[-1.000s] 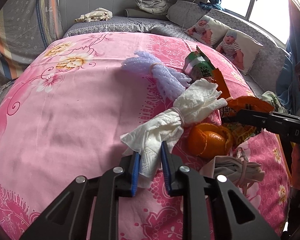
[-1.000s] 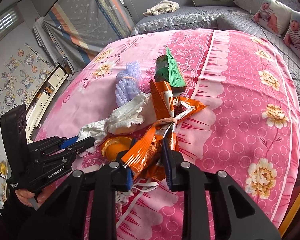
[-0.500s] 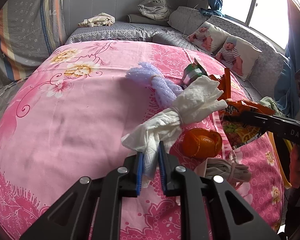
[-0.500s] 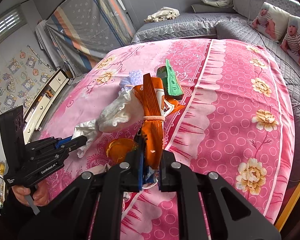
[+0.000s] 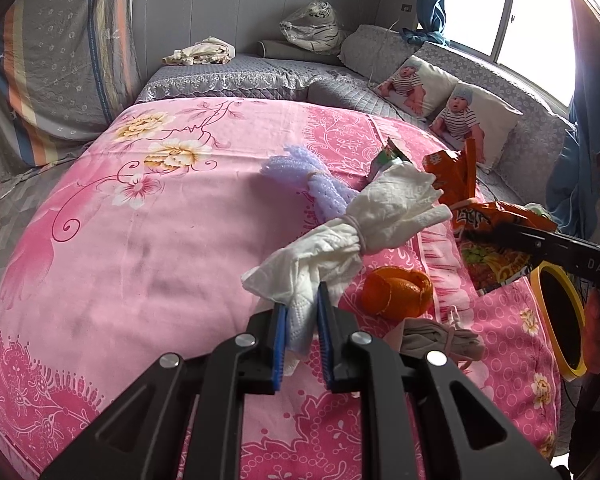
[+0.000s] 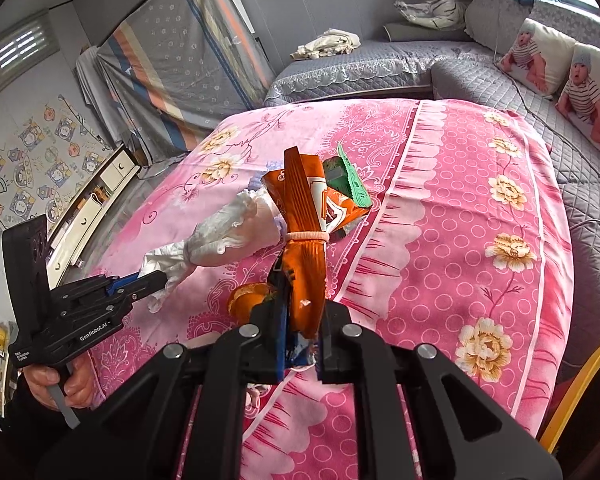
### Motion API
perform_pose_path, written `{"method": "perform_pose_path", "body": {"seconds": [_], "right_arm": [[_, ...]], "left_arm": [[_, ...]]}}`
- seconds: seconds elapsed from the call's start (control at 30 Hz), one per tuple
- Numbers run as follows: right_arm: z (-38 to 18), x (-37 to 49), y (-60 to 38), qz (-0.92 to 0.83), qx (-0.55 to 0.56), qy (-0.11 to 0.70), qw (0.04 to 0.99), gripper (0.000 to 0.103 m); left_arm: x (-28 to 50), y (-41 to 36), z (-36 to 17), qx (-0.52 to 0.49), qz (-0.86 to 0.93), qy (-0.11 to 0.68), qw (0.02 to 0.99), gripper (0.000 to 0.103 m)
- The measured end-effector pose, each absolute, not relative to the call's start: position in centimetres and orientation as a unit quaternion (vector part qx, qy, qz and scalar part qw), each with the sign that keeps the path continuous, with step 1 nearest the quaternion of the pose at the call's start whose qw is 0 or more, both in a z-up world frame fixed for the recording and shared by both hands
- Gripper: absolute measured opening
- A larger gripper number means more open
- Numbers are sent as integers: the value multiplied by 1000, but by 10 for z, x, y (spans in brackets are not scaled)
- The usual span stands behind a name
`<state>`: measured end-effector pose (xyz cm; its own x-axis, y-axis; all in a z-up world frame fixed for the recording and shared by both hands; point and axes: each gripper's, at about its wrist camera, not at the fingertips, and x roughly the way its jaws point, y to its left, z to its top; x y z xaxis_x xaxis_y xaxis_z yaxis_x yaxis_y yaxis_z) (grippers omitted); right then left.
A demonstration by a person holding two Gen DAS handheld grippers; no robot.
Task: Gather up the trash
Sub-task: 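Lift the tissue bundle and orange wrapper off the bed with both tools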
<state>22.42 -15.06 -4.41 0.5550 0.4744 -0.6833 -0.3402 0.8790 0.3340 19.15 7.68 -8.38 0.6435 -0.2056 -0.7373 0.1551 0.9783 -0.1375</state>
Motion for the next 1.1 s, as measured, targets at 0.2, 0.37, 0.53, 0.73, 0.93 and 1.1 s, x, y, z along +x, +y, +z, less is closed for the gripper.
{"method": "perform_pose_path", "body": {"seconds": [0.2, 0.37, 0.53, 0.73, 0.93, 1.1], "right_arm": [[-37, 220, -155, 230, 83, 404, 881, 9], [-30, 216, -160, 229, 84, 397, 885, 9], [-24, 212, -168, 225, 87, 390, 888, 9], [-17, 207, -181, 219, 93, 381, 893, 9], [-13, 202, -199, 208, 102, 373, 898, 9], [-12, 196, -219, 195, 113, 367, 903, 9]], "left_arm": [[187, 75, -76, -32, -100, 404, 909, 13], [183, 70, -68, -28, -103, 398, 911, 13], [181, 63, -59, -23, -107, 391, 914, 13], [179, 51, -50, -15, -116, 383, 916, 13], [176, 36, -41, -10, -125, 375, 918, 13], [175, 20, -37, -5, -138, 371, 919, 13]]}}
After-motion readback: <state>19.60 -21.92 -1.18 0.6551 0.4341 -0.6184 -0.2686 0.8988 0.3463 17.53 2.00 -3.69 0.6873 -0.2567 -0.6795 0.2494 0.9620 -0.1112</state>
